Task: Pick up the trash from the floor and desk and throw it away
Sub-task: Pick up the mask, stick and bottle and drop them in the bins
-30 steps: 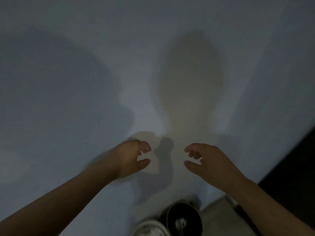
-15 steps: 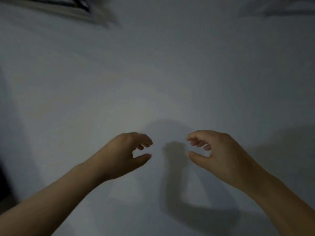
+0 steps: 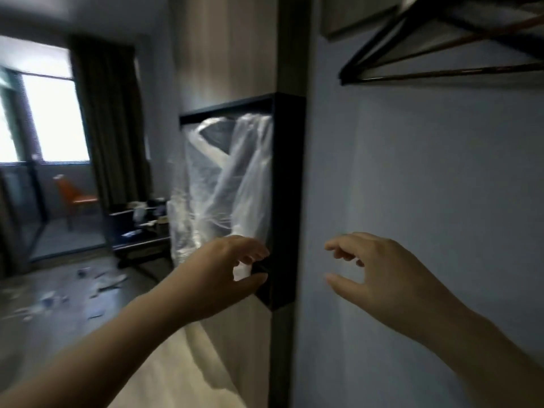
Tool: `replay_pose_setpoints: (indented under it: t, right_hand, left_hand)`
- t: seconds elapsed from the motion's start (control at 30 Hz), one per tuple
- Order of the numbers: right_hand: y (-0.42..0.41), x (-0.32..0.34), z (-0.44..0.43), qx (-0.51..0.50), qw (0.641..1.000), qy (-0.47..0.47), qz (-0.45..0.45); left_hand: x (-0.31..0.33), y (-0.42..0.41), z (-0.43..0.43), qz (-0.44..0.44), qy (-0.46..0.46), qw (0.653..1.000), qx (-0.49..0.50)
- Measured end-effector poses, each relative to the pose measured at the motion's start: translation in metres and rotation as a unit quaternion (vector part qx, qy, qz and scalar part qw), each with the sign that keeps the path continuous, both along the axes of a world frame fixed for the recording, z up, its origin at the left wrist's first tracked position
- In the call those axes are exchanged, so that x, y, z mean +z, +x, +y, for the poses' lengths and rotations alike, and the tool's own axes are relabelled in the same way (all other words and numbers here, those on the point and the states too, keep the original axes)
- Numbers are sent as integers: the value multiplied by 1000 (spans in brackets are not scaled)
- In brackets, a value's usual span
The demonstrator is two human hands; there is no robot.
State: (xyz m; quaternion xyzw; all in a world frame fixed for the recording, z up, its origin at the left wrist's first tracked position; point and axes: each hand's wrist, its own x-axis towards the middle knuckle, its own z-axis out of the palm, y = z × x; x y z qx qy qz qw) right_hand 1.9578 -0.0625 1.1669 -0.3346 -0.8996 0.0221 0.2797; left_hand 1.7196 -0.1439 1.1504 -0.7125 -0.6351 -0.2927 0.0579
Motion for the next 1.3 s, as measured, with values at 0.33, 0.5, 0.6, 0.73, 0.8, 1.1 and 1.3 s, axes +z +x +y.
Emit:
replay_pose_setpoints:
  t: [0.33,0.5,0.6,0.73,0.8,1.1,1.3]
  right_hand:
    - [-288,-15,-74,227,974,-20,-22]
    - [-372,-27,-89,295,953,-22,-58]
    - [-412,-34,-81,315,946,-17,-72]
    - [-464,-48,-51,330,940,-17,-81]
    - [-489,-55,-29,334,939,-21,-80]
    - [-611,-64,92,337,938,-27,-80]
    - [-689,-78,126,356,926,-45,-115]
  left_hand:
    - [-15,-222,-172,-9,-34,971,235]
    - [-27,-284,-216,-39,-21,953,300]
    - [-41,-315,-221,-50,-8,938,343]
    - [-55,-359,-202,-49,-13,925,377]
    - [-60,-383,-182,-44,-22,923,383]
    - [-69,-499,-72,-57,-54,917,391]
    - [-82,-566,-47,-69,-78,906,411]
